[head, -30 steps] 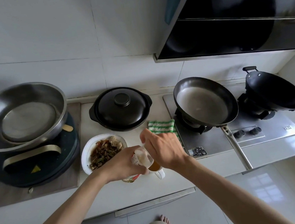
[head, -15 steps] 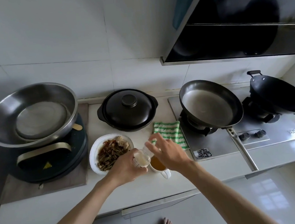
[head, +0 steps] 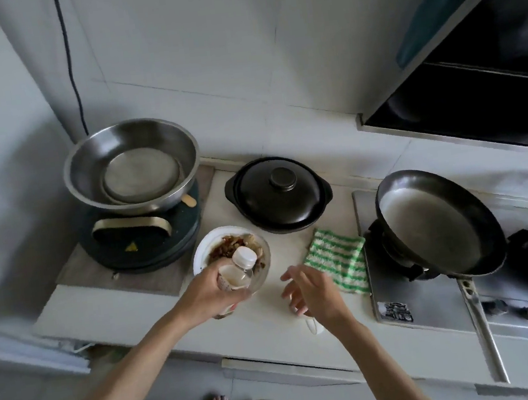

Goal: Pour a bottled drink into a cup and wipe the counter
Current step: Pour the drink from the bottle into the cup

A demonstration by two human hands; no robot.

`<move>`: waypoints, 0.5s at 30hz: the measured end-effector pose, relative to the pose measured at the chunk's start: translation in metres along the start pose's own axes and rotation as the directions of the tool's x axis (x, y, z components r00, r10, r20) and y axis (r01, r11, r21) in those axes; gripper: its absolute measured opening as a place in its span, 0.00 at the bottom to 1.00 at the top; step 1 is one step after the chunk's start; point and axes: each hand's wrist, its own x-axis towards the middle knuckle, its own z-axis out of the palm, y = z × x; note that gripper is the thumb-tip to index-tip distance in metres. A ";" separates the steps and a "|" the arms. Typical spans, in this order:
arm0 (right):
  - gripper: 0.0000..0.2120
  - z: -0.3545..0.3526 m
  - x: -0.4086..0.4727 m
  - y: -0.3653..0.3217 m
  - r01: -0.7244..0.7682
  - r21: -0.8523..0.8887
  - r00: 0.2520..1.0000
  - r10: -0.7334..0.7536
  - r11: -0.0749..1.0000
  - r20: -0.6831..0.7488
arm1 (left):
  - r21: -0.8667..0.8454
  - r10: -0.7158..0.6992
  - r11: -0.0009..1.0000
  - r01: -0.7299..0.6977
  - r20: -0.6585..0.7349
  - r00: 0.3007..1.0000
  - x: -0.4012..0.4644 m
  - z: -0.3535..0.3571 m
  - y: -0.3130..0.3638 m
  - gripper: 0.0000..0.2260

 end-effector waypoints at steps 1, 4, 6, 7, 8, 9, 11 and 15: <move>0.15 0.004 0.006 -0.008 0.031 -0.033 0.999 -0.030 0.999 0.036 | -0.028 -0.007 1.000 0.006 -0.036 0.999 -0.005 -0.003 0.000 0.24; 0.16 0.025 0.025 -0.038 0.146 -0.094 0.978 -0.130 0.985 0.163 | -0.069 -0.052 0.997 0.039 -0.185 0.981 -0.028 -0.017 -0.002 0.19; 0.16 0.047 0.034 -0.060 0.222 -0.126 0.944 -0.181 0.967 0.275 | -0.048 -0.093 0.996 0.081 -0.329 0.940 -0.048 -0.025 -0.005 0.17; 0.15 0.064 0.034 -0.071 0.264 -0.128 0.915 -0.206 0.956 0.348 | -0.044 -0.134 0.991 0.128 -0.413 0.901 -0.064 -0.030 -0.010 0.19; 0.14 0.079 0.032 -0.081 0.298 -0.121 0.886 -0.227 0.947 0.404 | -0.046 -0.160 0.987 0.157 -0.479 0.863 -0.078 -0.035 -0.013 0.21; 0.14 0.093 0.028 -0.090 0.333 -0.119 0.856 -0.248 0.935 0.453 | -0.049 -0.180 0.982 0.181 -0.528 0.830 -0.091 -0.041 -0.017 0.22; 0.14 0.131 0.014 -0.110 0.422 -0.119 0.764 -0.282 0.899 0.581 | -0.072 -0.231 0.968 0.240 -0.634 0.738 -0.130 -0.053 -0.030 0.23; 0.11 0.221 -0.027 -0.142 0.513 -0.029 0.578 -0.320 0.858 0.751 | -0.184 -0.325 0.931 0.316 -0.813 0.484 -0.229 -0.080 -0.055 0.18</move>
